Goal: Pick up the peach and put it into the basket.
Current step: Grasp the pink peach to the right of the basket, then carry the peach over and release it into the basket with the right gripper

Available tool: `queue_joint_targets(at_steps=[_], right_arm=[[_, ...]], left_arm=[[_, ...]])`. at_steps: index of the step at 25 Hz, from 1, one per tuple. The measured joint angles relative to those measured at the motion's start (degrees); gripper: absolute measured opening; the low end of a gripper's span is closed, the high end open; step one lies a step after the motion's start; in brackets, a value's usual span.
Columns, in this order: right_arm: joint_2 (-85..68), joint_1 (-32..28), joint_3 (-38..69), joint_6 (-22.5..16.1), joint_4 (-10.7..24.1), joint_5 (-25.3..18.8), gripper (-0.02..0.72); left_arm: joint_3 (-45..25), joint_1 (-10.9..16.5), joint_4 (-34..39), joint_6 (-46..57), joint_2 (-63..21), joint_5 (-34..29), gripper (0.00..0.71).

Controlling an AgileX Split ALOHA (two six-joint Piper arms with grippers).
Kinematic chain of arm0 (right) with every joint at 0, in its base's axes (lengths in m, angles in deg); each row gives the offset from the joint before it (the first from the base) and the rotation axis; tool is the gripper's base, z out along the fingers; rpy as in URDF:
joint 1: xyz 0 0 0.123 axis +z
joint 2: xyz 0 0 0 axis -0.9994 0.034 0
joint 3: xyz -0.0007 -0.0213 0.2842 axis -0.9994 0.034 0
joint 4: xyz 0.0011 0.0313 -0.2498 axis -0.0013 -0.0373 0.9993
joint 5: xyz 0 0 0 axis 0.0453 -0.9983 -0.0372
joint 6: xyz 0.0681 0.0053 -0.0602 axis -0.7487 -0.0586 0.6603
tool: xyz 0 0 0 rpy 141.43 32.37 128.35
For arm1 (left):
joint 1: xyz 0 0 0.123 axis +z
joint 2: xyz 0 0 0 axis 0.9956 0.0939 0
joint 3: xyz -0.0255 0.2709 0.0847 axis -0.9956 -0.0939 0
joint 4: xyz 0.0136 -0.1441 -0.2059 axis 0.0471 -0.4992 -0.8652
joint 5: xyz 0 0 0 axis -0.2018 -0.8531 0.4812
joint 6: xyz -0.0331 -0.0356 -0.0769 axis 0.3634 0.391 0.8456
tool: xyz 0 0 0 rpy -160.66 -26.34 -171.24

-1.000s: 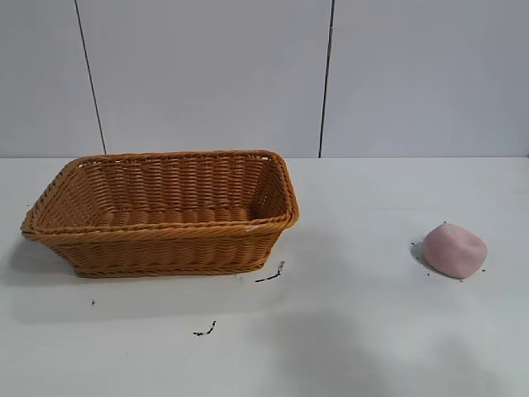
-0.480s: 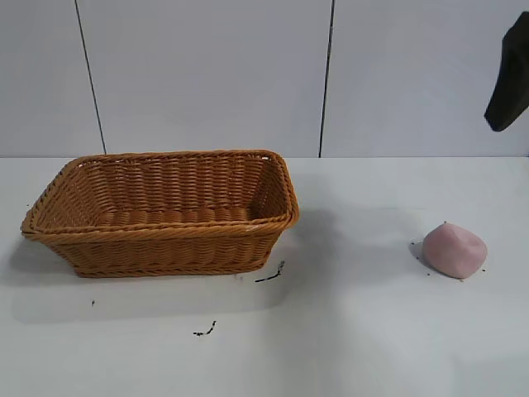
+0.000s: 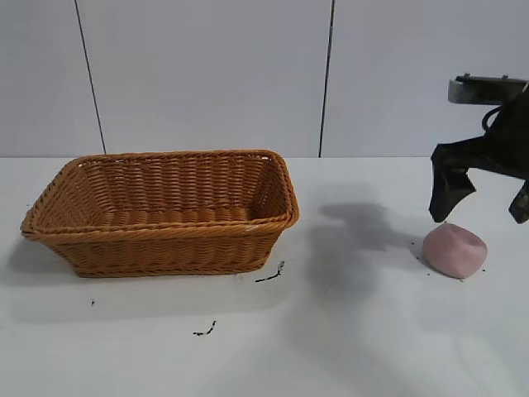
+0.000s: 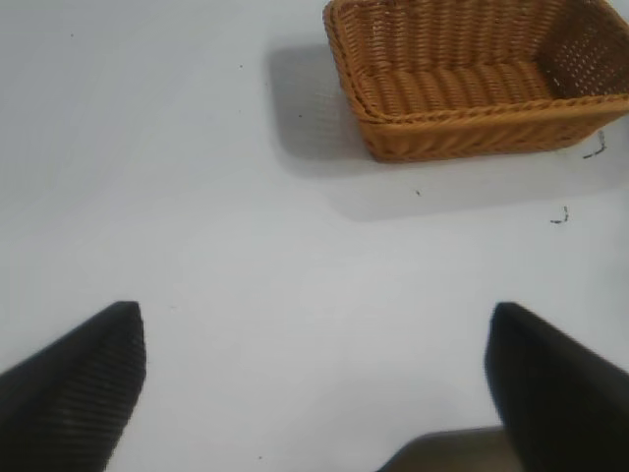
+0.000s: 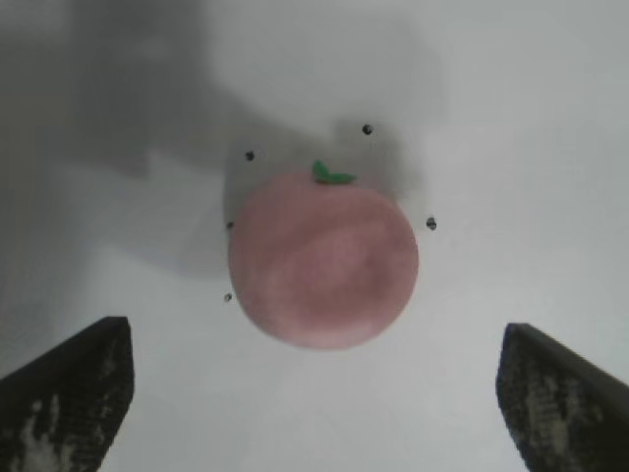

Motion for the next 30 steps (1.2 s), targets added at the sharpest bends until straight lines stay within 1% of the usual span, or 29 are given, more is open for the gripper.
queue_joint_targets(at_steps=[4, 9, 10, 11, 12, 14, 15, 16, 17, 19, 23, 25, 28, 29, 30], right_arm=[[4.70, 0.00, 0.00, 0.00, -0.13, 3.31, 0.690], [6.79, 0.00, 0.00, 0.00, -0.19, 4.33, 0.690], [6.79, 0.00, 0.00, 0.00, -0.32, 4.64, 0.669], [6.79, 0.00, -0.02, 0.00, -0.38, 4.90, 0.608], [6.79, 0.00, -0.08, 0.00, -0.44, 5.02, 0.531], [6.79, 0.00, -0.08, 0.00, -0.44, 5.08, 0.282], [6.79, 0.00, -0.20, 0.00, -0.58, 5.08, 0.174], [6.79, 0.00, -0.29, 0.00, -0.62, 5.08, 0.120], [6.64, 0.00, -0.29, 0.06, -0.76, 5.14, 0.083], [5.79, 0.00, -0.29, 0.76, -0.76, 4.94, 0.050], [1.30, 0.00, -0.76, 1.09, -0.52, 4.06, 0.033], [-1.44, 0.00, -3.06, 1.09, -0.39, 1.37, 0.027], [-4.68, 0.00, -9.80, 1.09, -0.45, -4.46, 0.025], [-4.68, 0.00, -9.80, 1.09, -0.45, -4.46, 0.025], [-5.10, 0.00, -12.46, 1.09, -0.45, -7.21, 0.025]], left_arm=[[0.00, 0.00, 0.00, 0.00, 0.00, 0.00, 0.692], [0.00, 0.00, 0.00, 0.00, 0.00, 0.00, 0.692], [0.00, 0.00, 0.00, 0.00, 0.00, 0.00, 0.692], [0.00, 0.00, 0.00, 0.00, 0.00, 0.00, 0.692], [0.00, 0.00, 0.00, 0.00, 0.00, 0.00, 0.692], [0.00, 0.00, 0.00, 0.00, 0.00, 0.00, 0.692], [0.00, 0.00, 0.00, 0.00, 0.00, 0.00, 0.692], [0.00, 0.00, 0.00, 0.00, 0.00, 0.00, 0.692], [0.00, 0.00, 0.00, 0.00, 0.00, 0.00, 0.692], [0.00, 0.00, 0.00, 0.00, 0.00, 0.00, 0.692], [0.00, 0.00, 0.00, 0.00, 0.00, 0.00, 0.692], [0.00, 0.00, 0.00, 0.00, 0.00, 0.00, 0.692], [0.00, 0.00, 0.00, 0.00, 0.00, 0.00, 0.692], [0.00, 0.00, 0.00, 0.00, 0.00, 0.00, 0.692], [0.00, 0.00, 0.00, 0.00, 0.00, 0.00, 0.692]])
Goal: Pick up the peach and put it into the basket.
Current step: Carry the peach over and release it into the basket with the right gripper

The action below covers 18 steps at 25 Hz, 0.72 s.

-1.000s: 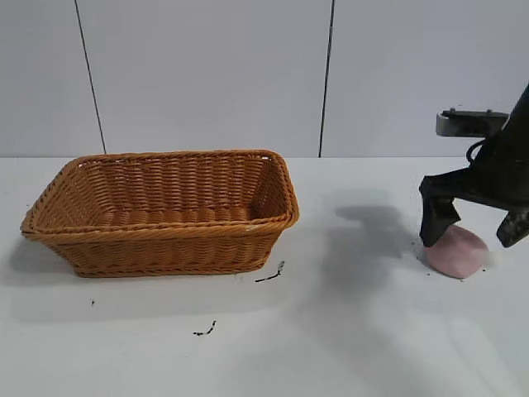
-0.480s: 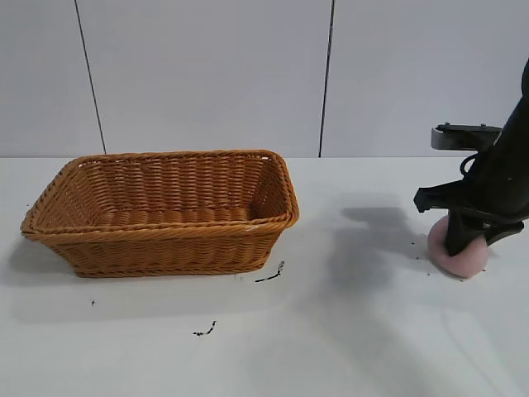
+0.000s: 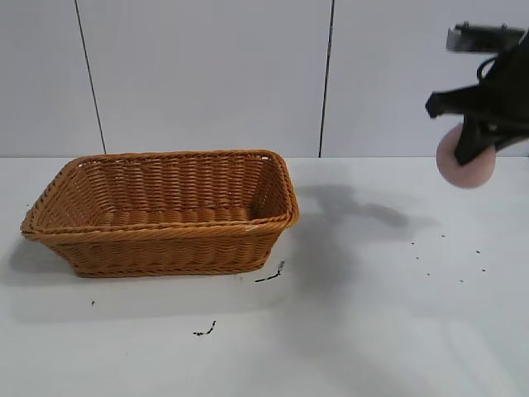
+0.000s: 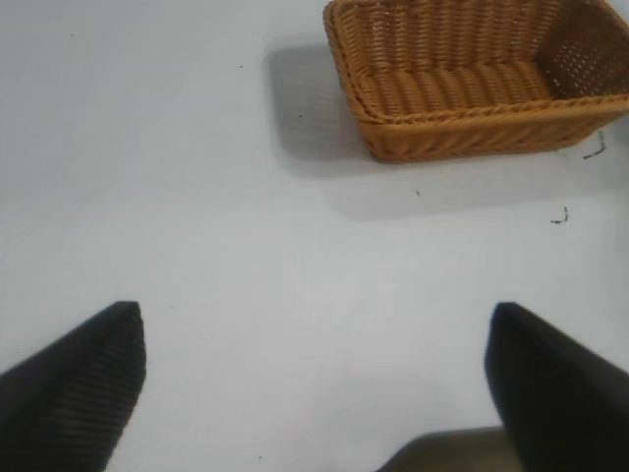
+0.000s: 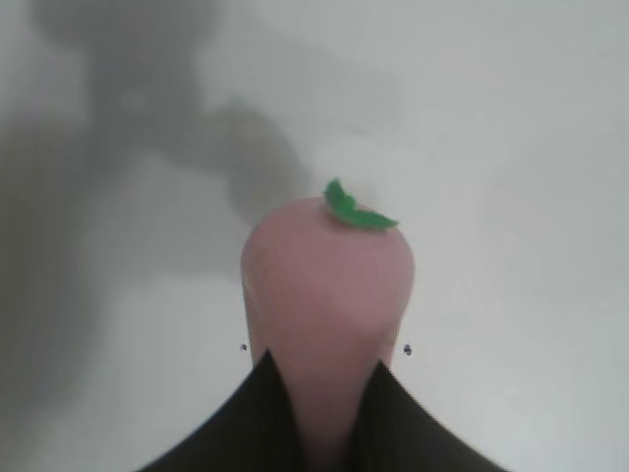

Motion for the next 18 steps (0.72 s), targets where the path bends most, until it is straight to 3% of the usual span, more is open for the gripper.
queue_joint_targets(at_steps=[3, 6, 10, 18], right_arm=[[-0.30, 0.47, -6.52, -0.06, -0.18, -5.02, 0.025], [-0.30, 2.81, -11.01, -0.77, -0.06, -6.33, 0.025], [1.34, 9.37, -18.01, -2.76, 0.81, -6.51, 0.025], [11.52, 23.84, -31.82, -3.08, 2.55, -9.32, 0.025]], left_arm=[[0.00, 0.00, 0.00, 0.00, 0.00, 0.00, 0.692], [0.00, 0.00, 0.00, 0.00, 0.00, 0.00, 0.692], [0.00, 0.00, 0.00, 0.00, 0.00, 0.00, 0.692], [0.00, 0.00, 0.00, 0.00, 0.00, 0.00, 0.692]])
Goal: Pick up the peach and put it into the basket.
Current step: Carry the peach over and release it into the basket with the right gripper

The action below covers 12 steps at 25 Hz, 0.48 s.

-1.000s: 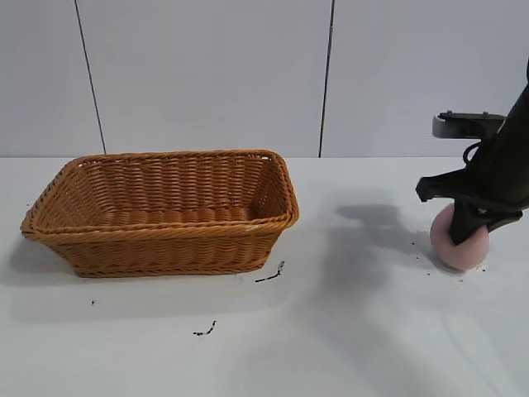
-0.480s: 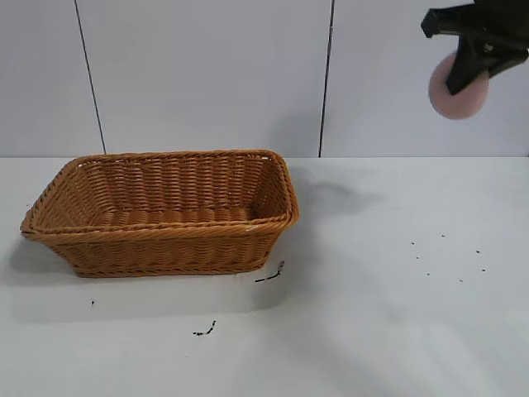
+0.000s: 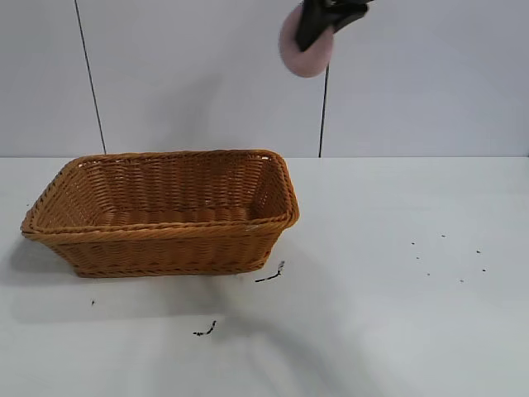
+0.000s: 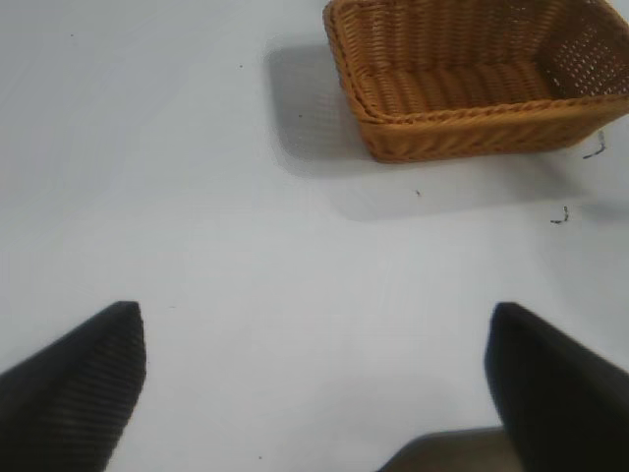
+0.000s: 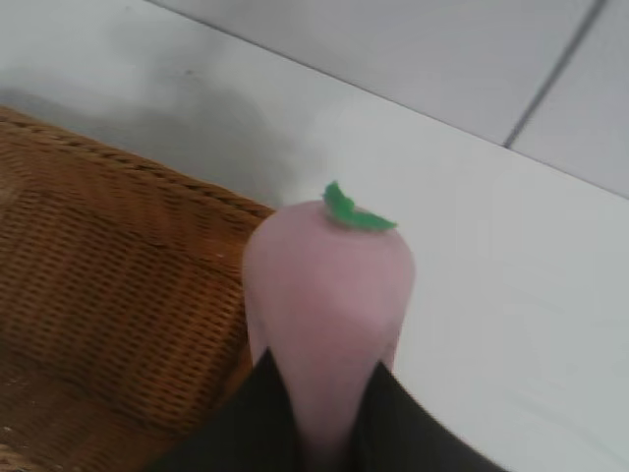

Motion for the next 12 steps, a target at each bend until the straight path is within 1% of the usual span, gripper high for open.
queue_joint_targets(at_steps=[5, 9, 10, 12], right_arm=[[6.59, 6.58, -3.25, 0.12, 0.12, 0.46, 0.025], [13.00, 9.21, -3.27, 0.51, 0.26, 4.04, 0.025], [16.40, 9.83, -3.27, 0.84, 0.33, 6.01, 0.025], [19.17, 9.96, -3.27, 1.48, 0.51, 6.57, 0.027]], left_arm=[[0.00, 0.00, 0.00, 0.00, 0.00, 0.00, 0.692], [0.00, 0.00, 0.00, 0.00, 0.00, 0.00, 0.692], [0.00, 0.00, 0.00, 0.00, 0.00, 0.00, 0.692], [0.00, 0.00, 0.00, 0.00, 0.00, 0.00, 0.692]])
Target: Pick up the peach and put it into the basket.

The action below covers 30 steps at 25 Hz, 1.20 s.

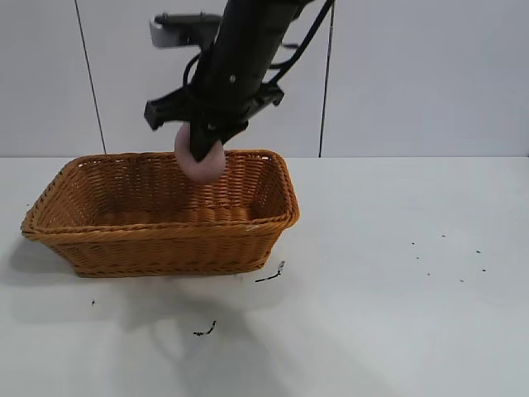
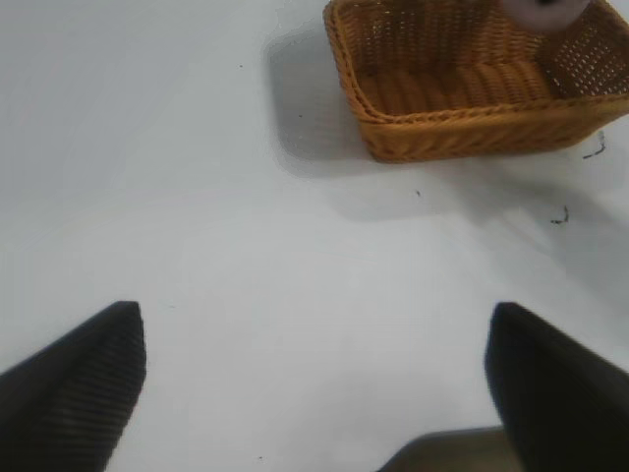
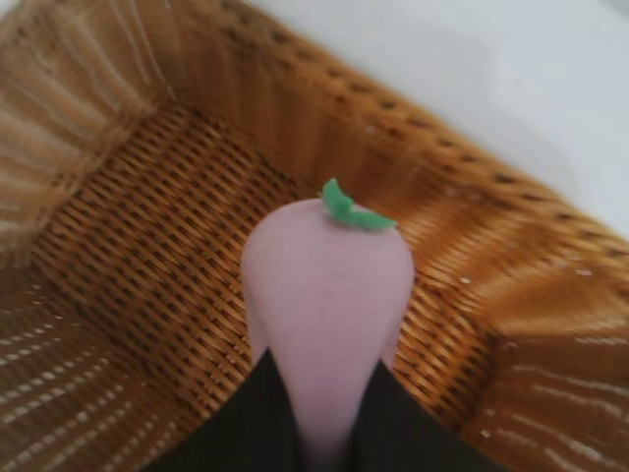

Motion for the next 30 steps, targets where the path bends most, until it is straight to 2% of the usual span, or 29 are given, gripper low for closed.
queue_joint_targets(at_steps=[2, 4, 6, 8, 10, 11, 15, 19, 22, 26, 30], right_arm=[[1.70, 0.00, 0.00, 0.74, 0.12, 0.12, 0.045], [2.37, 0.00, 0.00, 1.18, 0.23, 0.24, 0.104], [2.44, 0.00, 0.00, 1.41, 0.23, 0.42, 0.241], [2.32, 0.00, -0.11, 1.41, 0.23, 0.57, 0.486], [1.98, 0.00, -0.30, 1.41, 0.23, -0.24, 0.621], [1.57, 0.00, -0.43, 1.41, 0.32, -0.88, 0.650], [0.10, 0.00, -3.80, 1.20, 0.89, -4.68, 0.688], [-1.68, -0.19, -10.10, -0.34, 0.97, -8.08, 0.689], [-2.33, -1.22, -14.04, -1.63, 1.09, -9.01, 0.689], [-2.41, -5.83, -16.00, -3.70, 1.28, -9.56, 0.690], [-2.35, -13.33, -16.00, -4.20, 1.56, -11.56, 0.690]], left_arm=[[0.00, 0.00, 0.00, 0.00, 0.00, 0.00, 0.692], [0.00, 0.00, 0.00, 0.00, 0.00, 0.00, 0.692], [0.00, 0.00, 0.00, 0.00, 0.00, 0.00, 0.692], [0.00, 0.00, 0.00, 0.00, 0.00, 0.00, 0.692], [0.00, 0.00, 0.00, 0.00, 0.00, 0.00, 0.692], [0.00, 0.00, 0.00, 0.00, 0.00, 0.00, 0.692], [0.00, 0.00, 0.00, 0.00, 0.00, 0.00, 0.692], [0.00, 0.00, 0.00, 0.00, 0.00, 0.00, 0.692], [0.00, 0.00, 0.00, 0.00, 0.00, 0.00, 0.692], [0.00, 0.00, 0.00, 0.00, 0.00, 0.00, 0.692], [0.00, 0.00, 0.00, 0.00, 0.00, 0.00, 0.692]])
